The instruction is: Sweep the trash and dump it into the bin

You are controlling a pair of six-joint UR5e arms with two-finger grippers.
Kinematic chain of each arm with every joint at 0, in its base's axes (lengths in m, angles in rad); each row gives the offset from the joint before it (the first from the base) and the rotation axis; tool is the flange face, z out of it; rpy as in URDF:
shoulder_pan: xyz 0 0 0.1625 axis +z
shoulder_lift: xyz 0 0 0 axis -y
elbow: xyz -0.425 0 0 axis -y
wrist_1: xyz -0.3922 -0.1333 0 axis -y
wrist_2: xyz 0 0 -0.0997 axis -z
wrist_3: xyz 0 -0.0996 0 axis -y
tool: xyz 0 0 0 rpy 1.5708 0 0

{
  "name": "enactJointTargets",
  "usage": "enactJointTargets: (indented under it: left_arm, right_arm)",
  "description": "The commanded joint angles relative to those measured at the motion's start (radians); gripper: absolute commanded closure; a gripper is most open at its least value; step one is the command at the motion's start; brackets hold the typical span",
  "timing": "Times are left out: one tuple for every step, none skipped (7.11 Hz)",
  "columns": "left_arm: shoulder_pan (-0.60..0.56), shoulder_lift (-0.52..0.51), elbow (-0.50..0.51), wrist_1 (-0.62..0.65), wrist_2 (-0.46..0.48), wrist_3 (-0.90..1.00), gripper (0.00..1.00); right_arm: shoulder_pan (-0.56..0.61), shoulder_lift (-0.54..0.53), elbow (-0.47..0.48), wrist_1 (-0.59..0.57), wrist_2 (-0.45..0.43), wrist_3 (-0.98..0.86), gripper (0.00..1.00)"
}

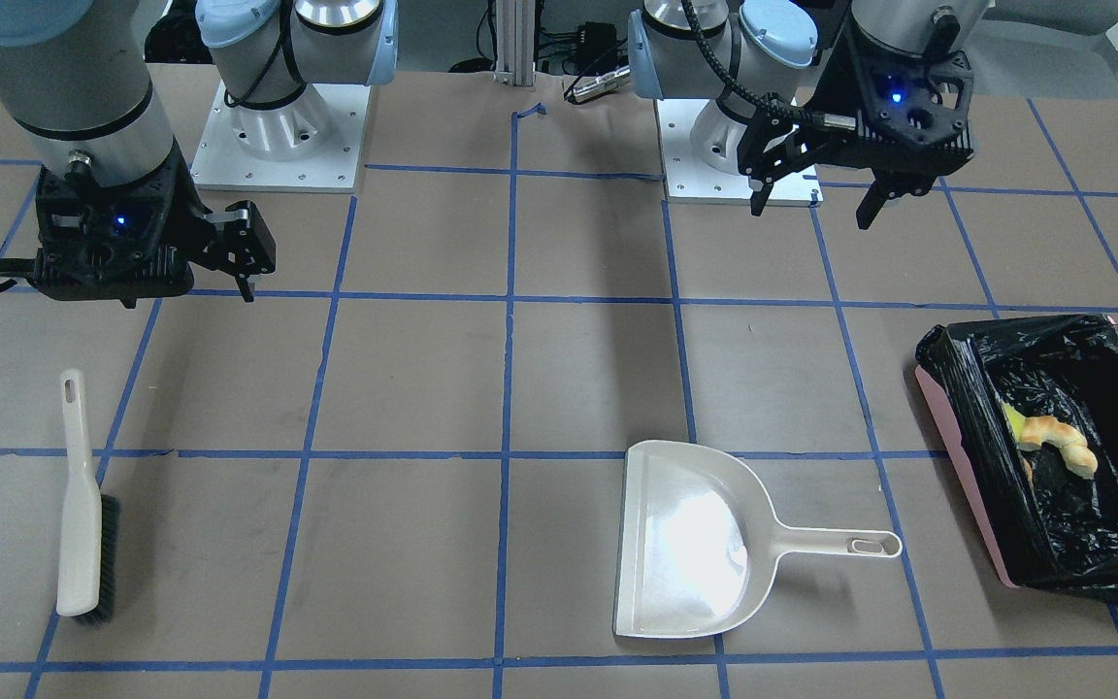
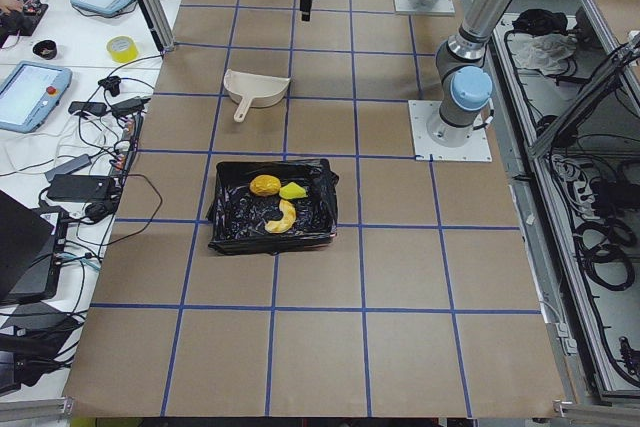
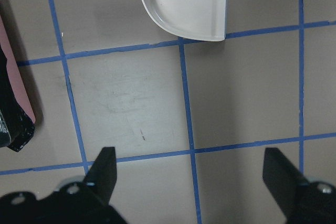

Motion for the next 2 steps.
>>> enactJointTargets:
  left_arm:
    - [0.014, 0.008, 0.008, -0.007, -0.104, 0.0, 0.0]
    - [0.021, 0.017, 0.013, -0.008, -0.101, 0.006, 0.0]
  right_arm:
    - [0.0, 0.0, 0.001, 0.0, 0.0, 0.0, 0.0]
    - [-0.002, 0.0, 0.001, 0.0, 0.0, 0.0, 0.0]
